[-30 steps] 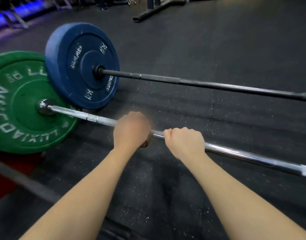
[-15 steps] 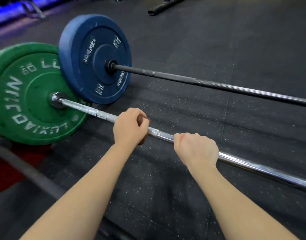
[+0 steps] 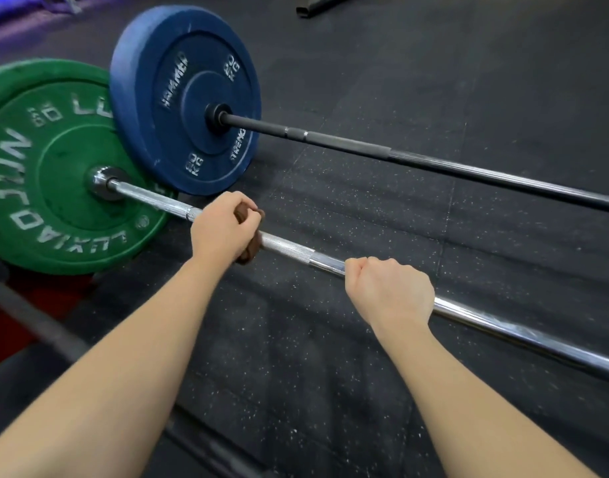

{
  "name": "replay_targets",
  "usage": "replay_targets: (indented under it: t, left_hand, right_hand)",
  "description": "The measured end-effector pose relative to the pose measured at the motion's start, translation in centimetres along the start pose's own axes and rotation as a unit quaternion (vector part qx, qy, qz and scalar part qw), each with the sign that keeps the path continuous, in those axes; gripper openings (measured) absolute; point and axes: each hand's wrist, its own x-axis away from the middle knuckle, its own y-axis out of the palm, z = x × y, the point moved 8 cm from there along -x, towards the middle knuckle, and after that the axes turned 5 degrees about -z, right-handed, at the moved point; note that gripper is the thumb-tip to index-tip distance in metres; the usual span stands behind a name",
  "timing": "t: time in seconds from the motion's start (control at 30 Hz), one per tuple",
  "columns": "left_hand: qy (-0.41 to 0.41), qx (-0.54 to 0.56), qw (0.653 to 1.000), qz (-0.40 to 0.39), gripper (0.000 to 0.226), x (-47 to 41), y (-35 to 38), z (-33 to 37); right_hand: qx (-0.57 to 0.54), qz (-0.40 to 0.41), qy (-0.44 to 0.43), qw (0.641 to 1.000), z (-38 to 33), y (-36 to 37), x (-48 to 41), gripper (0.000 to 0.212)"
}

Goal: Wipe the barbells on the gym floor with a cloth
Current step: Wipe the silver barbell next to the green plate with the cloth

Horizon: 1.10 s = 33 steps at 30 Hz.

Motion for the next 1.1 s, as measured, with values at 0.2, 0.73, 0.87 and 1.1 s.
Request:
replay_targets:
  t: [0.2,0.73,0.87,1.1]
  left_hand:
    - [0.011,-0.036,0.999,-0.003,0.006,1.7,1.0,2.1]
    - [0.047,-0.006,0.999,-0.006,0.023,0.7,-0.4,0.2]
    - [-0.027,-0.009,1.0,0.003,0.01,-0.6,-0.4,-0.9]
    - [0.019,-0.064,0.998,0.022,0.01,1.8,-0.2,2.4]
  right_hand:
    - [-0.016,-0.005,0.026,1.0,0.4,-0.1,0.0,0.036]
    - [-0.02,-0.003,0.029,0.999,0.0,-0.1,0.3,0.031]
    - [0.007,-0.016,0.017,1.0,-0.1,-0.3,0.2,0.032]
    - [-0.025,-0.055,0.021,0.998,-0.5,-1.1,-0.4,0.02]
